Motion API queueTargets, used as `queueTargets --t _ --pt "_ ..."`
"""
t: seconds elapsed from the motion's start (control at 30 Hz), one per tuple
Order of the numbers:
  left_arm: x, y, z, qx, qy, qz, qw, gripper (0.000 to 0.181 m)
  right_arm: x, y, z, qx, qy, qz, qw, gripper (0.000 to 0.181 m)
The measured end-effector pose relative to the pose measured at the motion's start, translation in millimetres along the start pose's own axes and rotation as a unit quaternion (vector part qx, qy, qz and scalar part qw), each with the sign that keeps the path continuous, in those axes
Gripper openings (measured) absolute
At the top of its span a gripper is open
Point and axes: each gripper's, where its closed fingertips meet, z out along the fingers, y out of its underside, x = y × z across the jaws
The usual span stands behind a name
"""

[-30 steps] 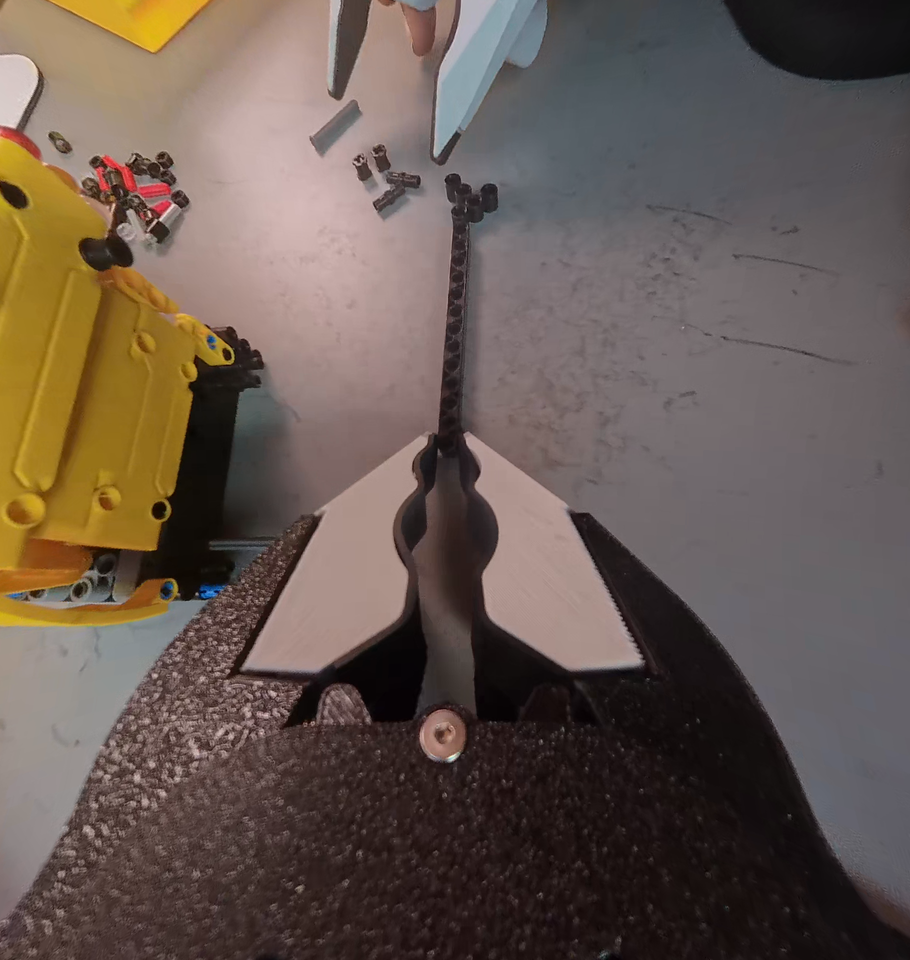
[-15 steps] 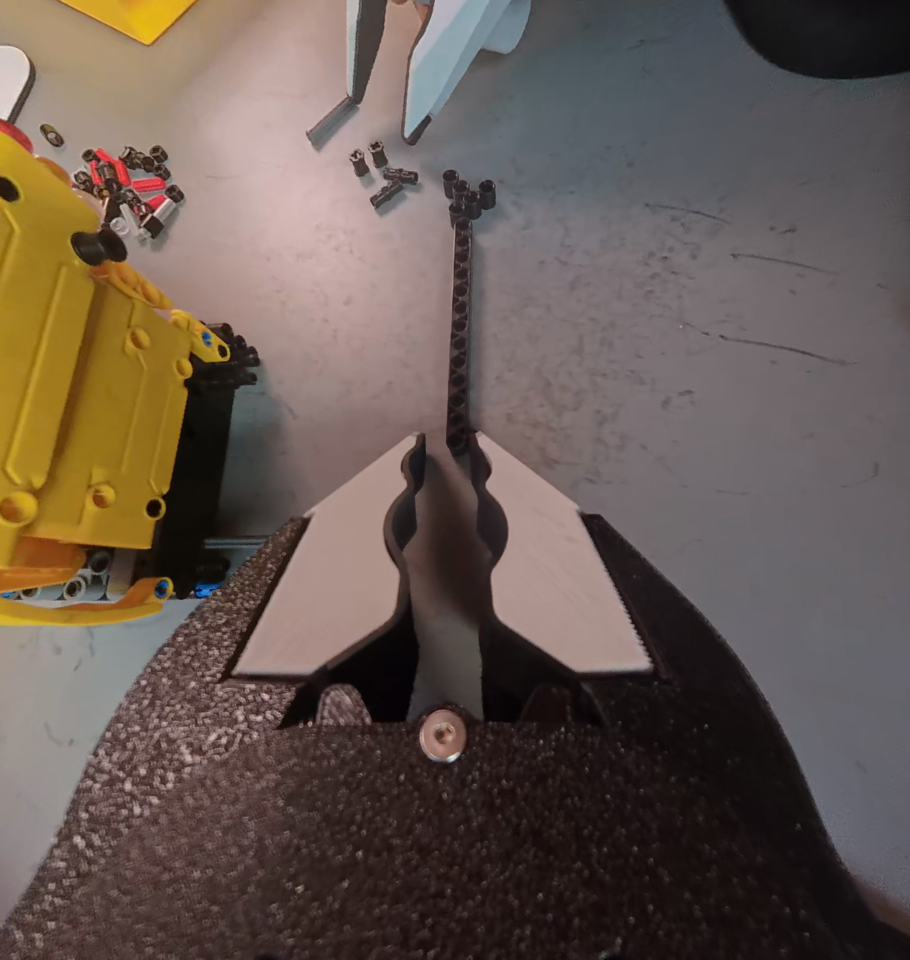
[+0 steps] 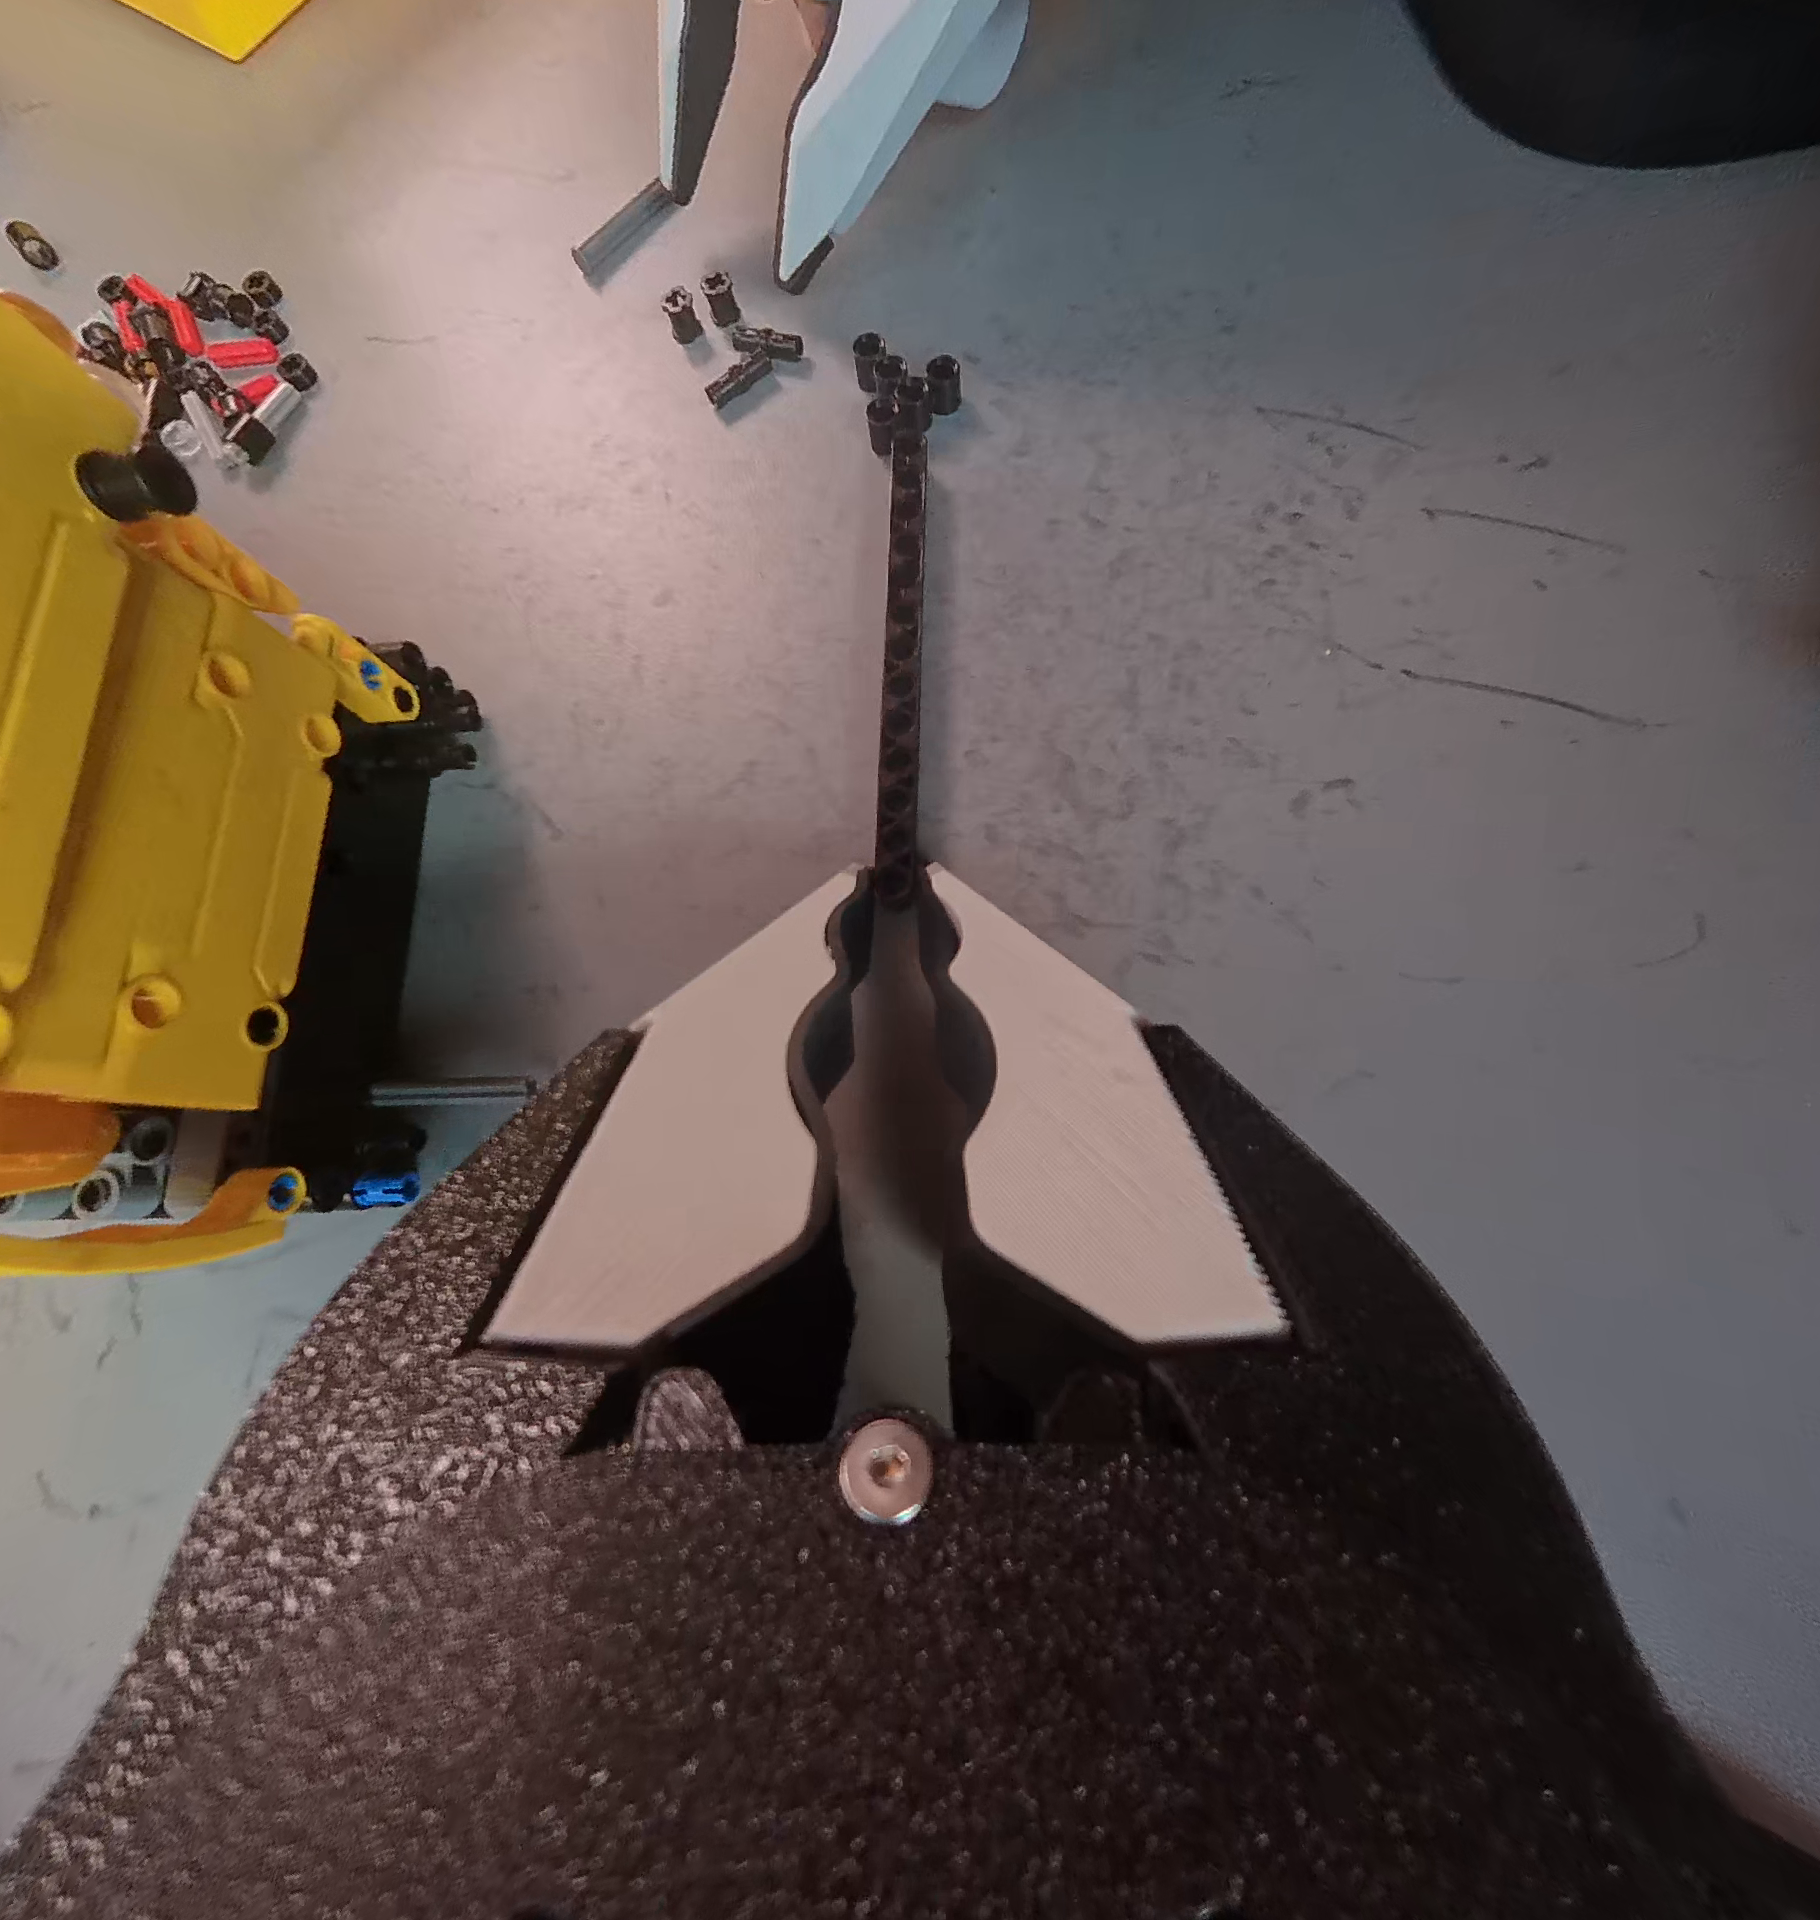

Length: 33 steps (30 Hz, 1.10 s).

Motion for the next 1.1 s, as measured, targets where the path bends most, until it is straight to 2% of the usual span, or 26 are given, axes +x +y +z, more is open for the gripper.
queueTargets --t 0.53,0.67,0.93,1.1 --pt "1 -3 -2 0.01 0.004 0.0 1.0 0.006 6 5 -7 0.001 -0.001 0.001 1.0 0.011" --pt "4 -7 -5 0.023 0.015 -0.002 1.0 0.006 -7 -2 -3 0.008 -0.034 -0.002 0.999 0.017" --pt "17 -9 -5 0.027 0.043 0.013 0.999 0.006 -56 -14 -13 0.018 -0.129 -0.055 0.99 0.018" --pt "21 -6 -2 0.014 0.048 0.024 0.998 0.006 -68 -11 -3 -0.002 -0.134 -0.074 0.988 0.018"
